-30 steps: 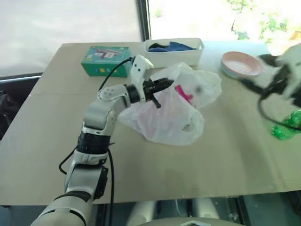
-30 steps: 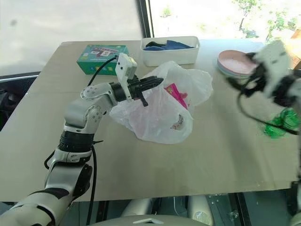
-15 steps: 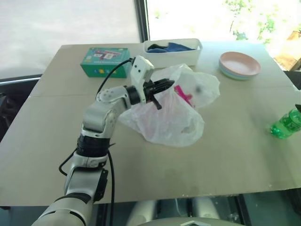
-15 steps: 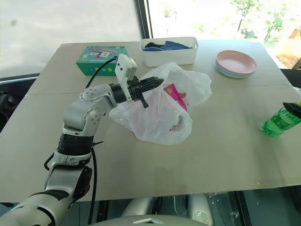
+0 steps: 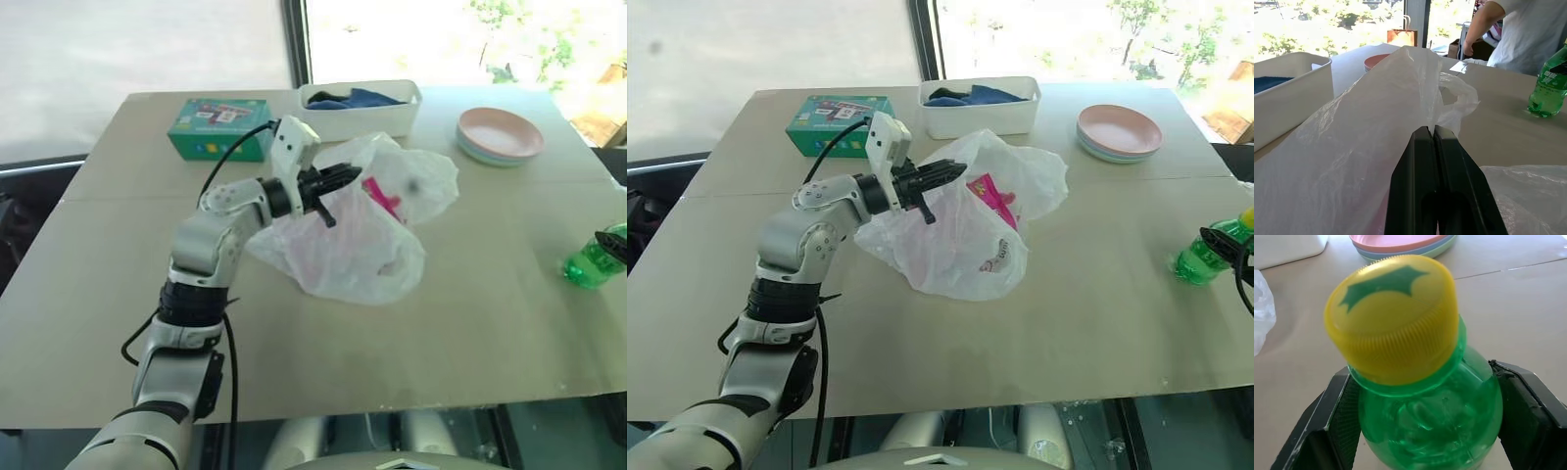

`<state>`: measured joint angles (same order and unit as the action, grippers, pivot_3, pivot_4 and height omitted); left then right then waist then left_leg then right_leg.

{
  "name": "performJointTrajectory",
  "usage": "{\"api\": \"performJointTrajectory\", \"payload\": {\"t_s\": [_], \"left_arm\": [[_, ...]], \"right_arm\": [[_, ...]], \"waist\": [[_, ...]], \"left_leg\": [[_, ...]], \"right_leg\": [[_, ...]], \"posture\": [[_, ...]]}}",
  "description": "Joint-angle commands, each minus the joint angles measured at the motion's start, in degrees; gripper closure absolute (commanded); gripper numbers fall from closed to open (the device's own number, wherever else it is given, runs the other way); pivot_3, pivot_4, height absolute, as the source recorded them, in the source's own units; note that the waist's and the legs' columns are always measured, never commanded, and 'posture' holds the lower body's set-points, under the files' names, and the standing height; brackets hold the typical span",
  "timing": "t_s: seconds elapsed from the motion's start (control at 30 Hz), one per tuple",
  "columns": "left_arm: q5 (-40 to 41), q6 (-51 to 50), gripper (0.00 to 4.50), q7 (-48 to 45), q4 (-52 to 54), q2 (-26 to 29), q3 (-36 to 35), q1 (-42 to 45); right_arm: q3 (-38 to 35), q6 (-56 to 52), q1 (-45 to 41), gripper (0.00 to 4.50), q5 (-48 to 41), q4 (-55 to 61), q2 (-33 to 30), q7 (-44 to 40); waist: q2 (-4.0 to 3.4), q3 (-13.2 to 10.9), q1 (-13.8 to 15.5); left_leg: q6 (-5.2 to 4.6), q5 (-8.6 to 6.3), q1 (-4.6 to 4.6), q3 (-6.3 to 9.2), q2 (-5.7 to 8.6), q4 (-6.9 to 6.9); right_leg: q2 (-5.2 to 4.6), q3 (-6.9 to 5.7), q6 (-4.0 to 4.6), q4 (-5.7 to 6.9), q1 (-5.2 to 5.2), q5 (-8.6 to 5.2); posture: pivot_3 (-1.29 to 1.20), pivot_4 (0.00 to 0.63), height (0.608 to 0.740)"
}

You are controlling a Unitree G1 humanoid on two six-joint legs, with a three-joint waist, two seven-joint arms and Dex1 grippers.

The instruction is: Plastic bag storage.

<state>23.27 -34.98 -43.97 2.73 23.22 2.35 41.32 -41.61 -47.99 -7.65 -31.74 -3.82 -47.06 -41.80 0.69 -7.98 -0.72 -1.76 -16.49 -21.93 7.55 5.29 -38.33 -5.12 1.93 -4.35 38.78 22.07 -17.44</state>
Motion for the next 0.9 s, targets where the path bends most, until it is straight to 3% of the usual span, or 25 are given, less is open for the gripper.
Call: {"api": "performJointTrajectory", "payload": {"t_s": [0.03, 0.2, 0.33, 0.43, 0.57, 0.73, 0.9], "left_arm": [[0.85, 0.17, 4.50, 0.23, 2.45, 0.40, -1.03, 0.01], [0.90, 0.09, 4.50, 0.24, 2.38, 0.15, -0.70, 0.29], [0.93, 0.20, 4.50, -0.05, 2.23, -0.25, -0.23, 0.57], [1.00, 0.21, 4.50, 0.08, 2.34, -0.78, 0.04, 0.60], [0.91, 0.35, 4.50, 0.44, 2.49, -1.50, 0.18, 0.59], [1.41, 0.32, 4.50, 1.24, 2.70, -2.47, -0.38, 1.09], [1.94, -0.02, 4.50, 3.13, 2.84, -4.81, -0.19, 0.87]], "right_arm": [[0.50, 1.68, 0.19, 1.36, 0.11, 0.41, -1.01, 0.59], [1.91, -1.52, -4.24, 1.36, -5.33, 6.31, 0.74, 1.58], [3.11, -8.85, -14.33, 1.36, -15.35, 12.88, 7.32, 8.18], [2.37, -13.85, -22.89, 1.36, -26.05, 14.90, 16.85, 18.89], [5.07, -14.08, -27.74, 1.36, -37.08, 16.59, 32.99, 35.35], [12.48, -12.09, -24.87, 1.36, -37.19, 16.42, 44.48, 43.99], [21.06, -12.14, -23.00, 1.36, -35.74, 11.50, 51.37, 42.43]], "waist": [[0.00, 0.00, 0.00], [0.00, 0.00, -0.24], [-0.03, -0.01, -1.37], [-0.02, -0.01, -1.51], [-0.02, 0.00, -1.18], [-0.03, 0.00, -1.32], [-0.07, 0.02, -2.23]], "left_leg": [[0.00, 0.00, 0.00, 0.00, 0.00, 0.00], [0.00, 0.00, 0.02, -0.02, 0.00, 0.00], [0.00, 0.00, 0.09, -0.14, -0.10, 0.04], [0.00, 0.00, 0.03, -0.08, -0.10, 0.06], [0.01, 0.00, -0.10, 0.20, -0.06, 0.06], [0.01, 0.01, -0.40, 0.43, 0.19, 0.02], [0.00, 0.01, -0.63, 0.53, 0.29, -0.05]], "right_leg": [[0.00, 0.00, 0.00, 0.00, 0.00, 0.00], [0.00, 0.03, 0.00, 0.02, 0.00, 0.00], [0.08, 0.23, 0.00, 0.06, 0.02, 0.00], [0.07, 0.31, 0.00, 0.04, 0.06, 0.00], [0.06, 0.16, 0.01, 0.02, 0.12, 0.00], [-0.02, -0.10, 0.01, 0.13, 0.44, 0.01], [-0.02, -0.49, 0.01, 0.16, 0.58, 0.01]], "posture": [[0.00, 0.150, 0.740], [0.00, 0.150, 0.740], [0.00, 0.150, 0.740], [0.00, 0.150, 0.740], [0.00, 0.150, 0.740], [0.00, 0.150, 0.740], [0.00, 0.150, 0.740]]}}
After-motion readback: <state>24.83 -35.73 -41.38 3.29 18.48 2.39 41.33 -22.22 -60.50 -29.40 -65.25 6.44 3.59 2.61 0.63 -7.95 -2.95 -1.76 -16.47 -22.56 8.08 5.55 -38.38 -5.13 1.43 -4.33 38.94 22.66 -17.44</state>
